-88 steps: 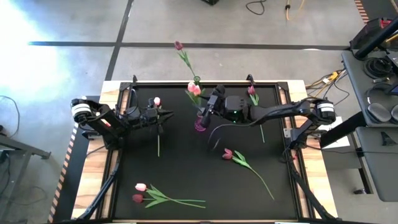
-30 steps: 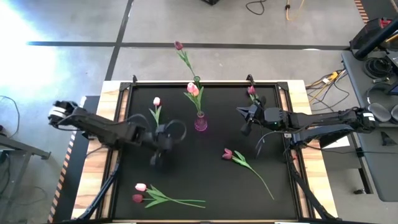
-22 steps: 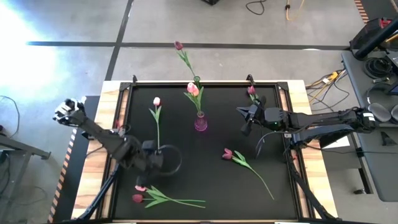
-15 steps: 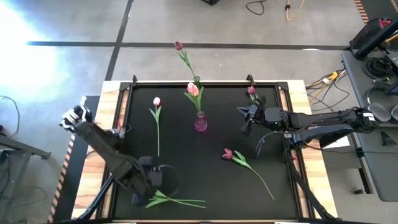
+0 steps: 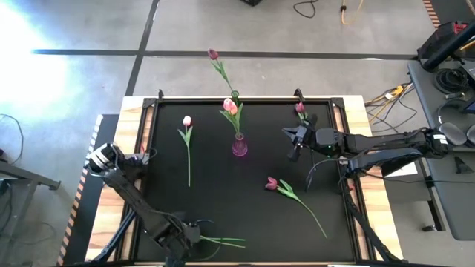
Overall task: Sort flowers into vase by color
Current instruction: Put the red flower into the green vase
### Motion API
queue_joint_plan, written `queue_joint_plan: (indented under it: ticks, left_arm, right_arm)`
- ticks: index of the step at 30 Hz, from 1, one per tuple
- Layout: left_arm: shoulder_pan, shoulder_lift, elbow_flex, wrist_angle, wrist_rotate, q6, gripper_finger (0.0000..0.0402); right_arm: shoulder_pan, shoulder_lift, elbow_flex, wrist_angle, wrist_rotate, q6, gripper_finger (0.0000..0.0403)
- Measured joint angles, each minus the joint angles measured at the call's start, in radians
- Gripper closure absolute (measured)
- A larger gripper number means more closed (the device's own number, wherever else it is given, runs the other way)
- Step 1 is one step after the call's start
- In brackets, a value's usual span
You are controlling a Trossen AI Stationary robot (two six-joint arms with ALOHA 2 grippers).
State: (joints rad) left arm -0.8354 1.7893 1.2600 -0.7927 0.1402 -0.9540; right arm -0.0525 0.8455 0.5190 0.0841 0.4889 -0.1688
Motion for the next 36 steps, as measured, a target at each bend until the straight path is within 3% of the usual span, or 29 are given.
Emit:
queue_joint_plan:
  ticks: [8, 16, 22, 27, 33, 36]
  left_arm:
    - [-0.001, -0.001, -0.052, 0.009, 0.010, -0.168, 0.0392]
    - [-0.002, -0.001, -0.115, 0.006, 0.061, -0.185, 0.0342]
    - [-0.002, 0.026, -0.124, -0.030, 0.052, -0.165, 0.0329]
    - [-0.002, 0.068, -0.122, -0.041, 0.070, -0.117, 0.0337]
    - [-0.002, 0.053, -0.117, -0.044, 0.142, -0.081, 0.0389]
    - [0.000, 0.020, -0.107, -0.046, 0.187, -0.071, 0.0395]
  right_arm:
    - [0.000, 0.000, 0.000, -0.006, 0.000, -0.026, 0.0394]
    - [0.000, 0.000, 0.000, -0.005, 0.000, -0.033, 0.0394]
    - [0.000, 0.000, 0.000, -0.005, 0.000, -0.015, 0.0394]
    - [0.000, 0.000, 0.000, -0.005, 0.000, -0.014, 0.0394]
    - [0.000, 0.000, 0.000, -0.005, 0.000, -0.006, 0.0394]
    - [0.000, 0.000, 0.000, -0.005, 0.000, -0.006, 0.0394]
